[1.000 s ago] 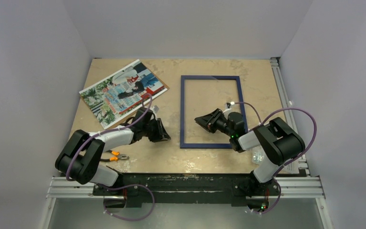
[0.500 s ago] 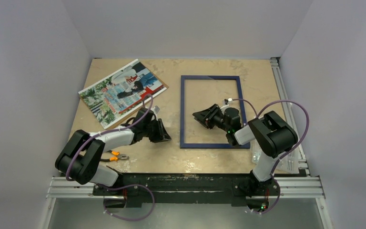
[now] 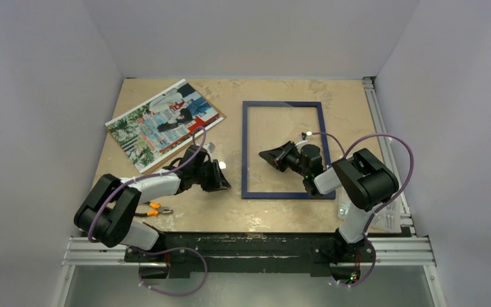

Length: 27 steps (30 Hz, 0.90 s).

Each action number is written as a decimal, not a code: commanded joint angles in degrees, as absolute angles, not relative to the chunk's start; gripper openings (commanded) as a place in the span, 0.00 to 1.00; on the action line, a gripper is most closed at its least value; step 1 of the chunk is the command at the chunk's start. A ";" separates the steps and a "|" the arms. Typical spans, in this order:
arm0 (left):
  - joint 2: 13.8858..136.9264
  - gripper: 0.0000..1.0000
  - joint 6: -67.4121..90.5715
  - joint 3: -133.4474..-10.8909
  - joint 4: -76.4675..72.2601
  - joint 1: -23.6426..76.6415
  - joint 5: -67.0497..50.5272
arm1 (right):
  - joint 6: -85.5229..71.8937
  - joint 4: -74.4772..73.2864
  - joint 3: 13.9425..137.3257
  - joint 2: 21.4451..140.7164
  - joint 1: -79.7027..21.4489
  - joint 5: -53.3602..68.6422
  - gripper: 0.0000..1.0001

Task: Put the photo into the frame

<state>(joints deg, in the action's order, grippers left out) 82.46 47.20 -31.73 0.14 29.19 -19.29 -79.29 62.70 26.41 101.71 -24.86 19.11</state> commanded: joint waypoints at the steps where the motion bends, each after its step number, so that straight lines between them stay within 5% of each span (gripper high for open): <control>1: 83.15 0.25 47.37 -29.81 3.16 30.02 -18.16 | -79.87 66.39 28.37 100.07 -24.98 17.88 0.00; 8: 75.49 0.74 47.56 -29.01 3.73 30.06 -17.27 | -76.73 60.08 28.71 96.30 -25.03 18.18 0.00; 13: 65.26 0.99 46.51 -30.11 7.20 30.09 -16.74 | -69.68 46.54 32.24 89.77 -25.00 17.83 0.00; 27: 44.92 1.00 45.14 -35.11 16.25 30.06 -16.80 | -46.93 1.26 52.45 73.11 -24.86 13.01 0.00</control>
<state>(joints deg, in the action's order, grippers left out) 46.78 47.31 -30.63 12.64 30.02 -17.26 -57.17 16.21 44.27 76.60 -24.84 15.62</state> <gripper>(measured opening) 0.996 0.004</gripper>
